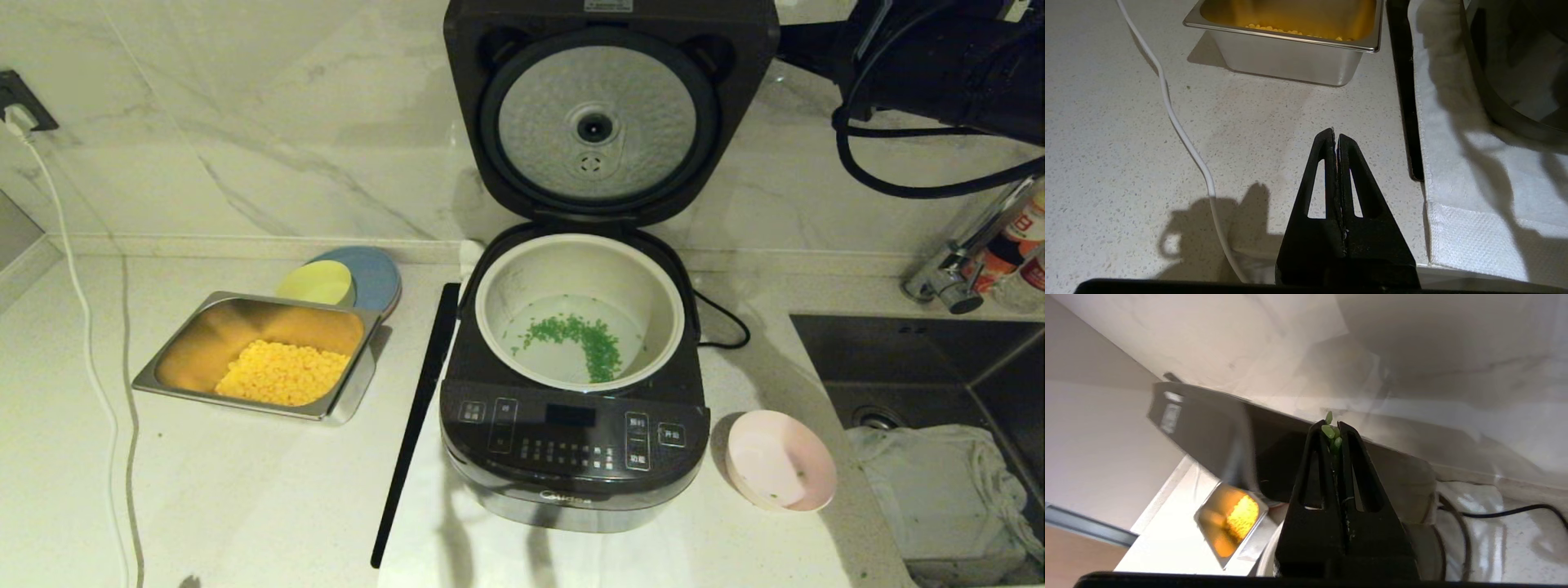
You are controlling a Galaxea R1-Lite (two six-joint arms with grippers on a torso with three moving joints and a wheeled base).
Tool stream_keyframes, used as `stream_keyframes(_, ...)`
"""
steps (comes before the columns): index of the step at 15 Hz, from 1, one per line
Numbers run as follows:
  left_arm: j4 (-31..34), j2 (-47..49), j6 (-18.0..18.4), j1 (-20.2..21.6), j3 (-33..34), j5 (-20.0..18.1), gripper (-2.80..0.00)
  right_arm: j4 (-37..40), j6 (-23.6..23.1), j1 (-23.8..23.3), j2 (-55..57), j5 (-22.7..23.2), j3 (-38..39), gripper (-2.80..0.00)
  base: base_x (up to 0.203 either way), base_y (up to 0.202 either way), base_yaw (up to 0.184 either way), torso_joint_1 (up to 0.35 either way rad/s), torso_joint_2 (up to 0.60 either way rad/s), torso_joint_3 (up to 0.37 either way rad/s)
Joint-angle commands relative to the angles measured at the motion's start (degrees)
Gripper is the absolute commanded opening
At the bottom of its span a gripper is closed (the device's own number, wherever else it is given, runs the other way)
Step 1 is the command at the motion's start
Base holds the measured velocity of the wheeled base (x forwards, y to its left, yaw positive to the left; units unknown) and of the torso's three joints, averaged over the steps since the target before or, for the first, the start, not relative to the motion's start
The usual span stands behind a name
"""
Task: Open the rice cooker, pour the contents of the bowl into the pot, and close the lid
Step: Close the rice cooker
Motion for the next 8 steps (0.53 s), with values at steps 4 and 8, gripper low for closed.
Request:
stream_keyframes(4, -0.02, 0.00, -0.01, 0.01, 0.53, 0.02, -2.80, -0.96, 0.33, -1.37, 2.97, 1.62, -1.87, -2.80, 0.000, 0.000, 0.000, 0.000, 0.00, 0.000)
stream_keyframes(8, -0.02, 0.00, -0.01, 0.01, 0.53, 0.02, -2.80, -0.19, 0.67, -0.11, 4.02, 3.59, -5.29, -2.80, 0.000, 0.000, 0.000, 0.000, 0.00, 0.000)
